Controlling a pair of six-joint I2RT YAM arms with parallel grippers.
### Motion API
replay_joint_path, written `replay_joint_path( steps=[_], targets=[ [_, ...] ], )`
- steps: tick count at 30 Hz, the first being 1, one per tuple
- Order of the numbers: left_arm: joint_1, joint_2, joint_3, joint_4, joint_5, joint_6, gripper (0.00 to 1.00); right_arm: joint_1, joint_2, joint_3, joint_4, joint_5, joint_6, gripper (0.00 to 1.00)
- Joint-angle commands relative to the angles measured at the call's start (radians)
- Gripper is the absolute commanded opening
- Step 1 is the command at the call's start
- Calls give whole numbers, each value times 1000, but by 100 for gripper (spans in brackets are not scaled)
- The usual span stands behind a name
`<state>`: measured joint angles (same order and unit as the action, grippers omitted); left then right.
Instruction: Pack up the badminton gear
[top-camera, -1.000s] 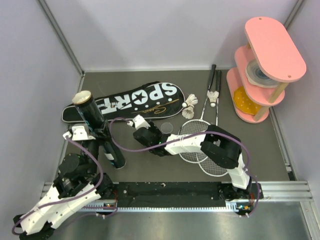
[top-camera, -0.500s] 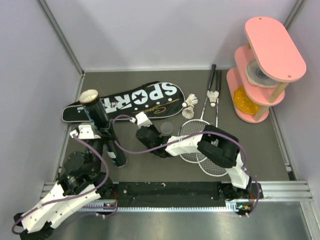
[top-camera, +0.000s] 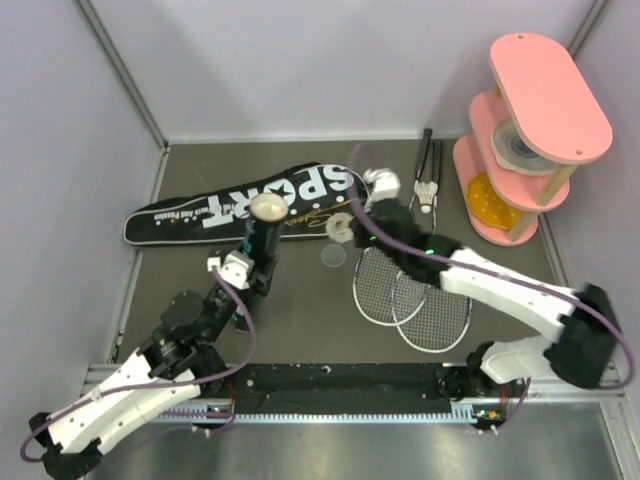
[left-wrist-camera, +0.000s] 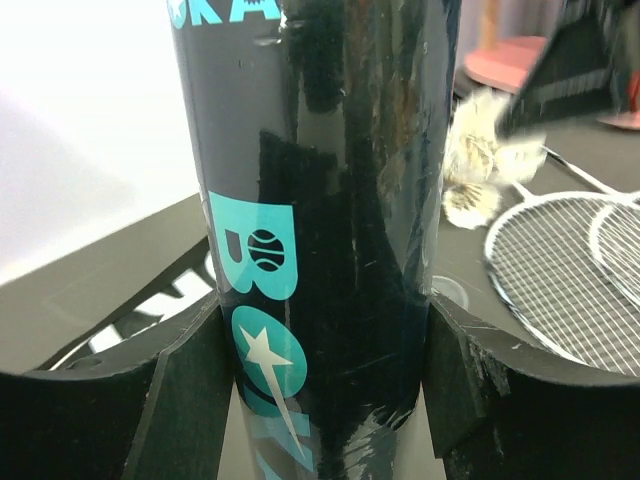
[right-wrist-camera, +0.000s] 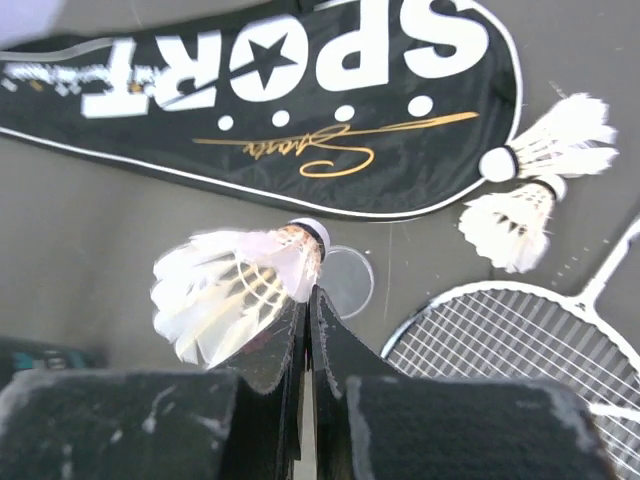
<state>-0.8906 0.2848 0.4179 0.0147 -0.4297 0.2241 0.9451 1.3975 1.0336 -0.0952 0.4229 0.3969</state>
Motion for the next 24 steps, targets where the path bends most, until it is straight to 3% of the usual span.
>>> replay_joint_path(
  steps=[1, 5, 10, 18, 24],
  targets=[
    [1, 89, 88, 67, 268, 40, 41, -119, -254, -46, -268, -337, 135, 0],
    [1, 192, 156, 19, 400, 83, 41, -195, -426, -12, -394, -482, 151, 0],
    [2, 244, 162, 33, 410, 146, 35, -246, -543, 72, -520, -565, 174, 0],
    [-4, 122, 15, 149, 485, 162, 36, -246, -582, 279, -618, -771, 172, 0],
    [-11, 146, 10, 142, 479, 156, 34, -246, -536, 431, -695, -886, 178, 0]
  ],
)
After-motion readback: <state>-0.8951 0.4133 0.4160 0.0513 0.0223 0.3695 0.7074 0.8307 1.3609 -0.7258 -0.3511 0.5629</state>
